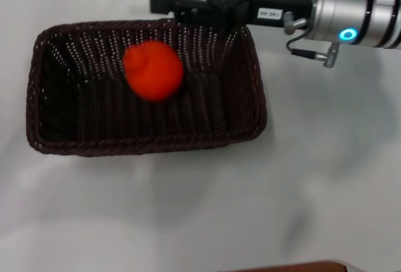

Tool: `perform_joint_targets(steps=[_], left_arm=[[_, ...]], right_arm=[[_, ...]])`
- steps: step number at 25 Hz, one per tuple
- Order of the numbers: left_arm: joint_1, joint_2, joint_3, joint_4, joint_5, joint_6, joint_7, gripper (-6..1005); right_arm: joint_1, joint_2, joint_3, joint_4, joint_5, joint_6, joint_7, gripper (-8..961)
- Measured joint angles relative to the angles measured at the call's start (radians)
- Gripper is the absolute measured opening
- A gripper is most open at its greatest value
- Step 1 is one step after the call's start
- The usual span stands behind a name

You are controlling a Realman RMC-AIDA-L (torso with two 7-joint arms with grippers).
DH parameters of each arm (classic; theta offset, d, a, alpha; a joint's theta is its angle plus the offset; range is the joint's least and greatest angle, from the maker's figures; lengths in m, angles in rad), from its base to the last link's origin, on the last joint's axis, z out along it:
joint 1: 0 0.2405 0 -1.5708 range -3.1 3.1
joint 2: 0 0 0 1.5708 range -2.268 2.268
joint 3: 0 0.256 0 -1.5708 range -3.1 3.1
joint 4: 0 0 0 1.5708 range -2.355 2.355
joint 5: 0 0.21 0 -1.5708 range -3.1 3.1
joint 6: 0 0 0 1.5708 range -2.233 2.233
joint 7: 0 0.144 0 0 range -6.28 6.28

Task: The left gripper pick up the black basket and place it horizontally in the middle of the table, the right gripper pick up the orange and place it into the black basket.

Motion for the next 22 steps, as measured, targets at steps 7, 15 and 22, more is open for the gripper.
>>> perform_joint_targets(steps=[7, 15, 22], left_arm=[[0.010, 0.000, -0.003, 0.015, -0.072, -0.001, 0.010, 922], [0.040, -0.003, -0.036, 0.168, -0.312, -0.019, 0.217, 922], [0.059, -0.006, -0.037, 0.300, -0.497, -0.046, 0.454, 920]], right_arm=[[-0.078, 0.013, 0.164, -0.033, 0.111, 0.007, -0.108, 628], [-0.183, 0.017, 0.269, -0.227, 0.558, 0.004, -0.553, 844], [-0.213, 0.024, 0.316, -0.351, 0.855, 0.015, -0.791, 844]])
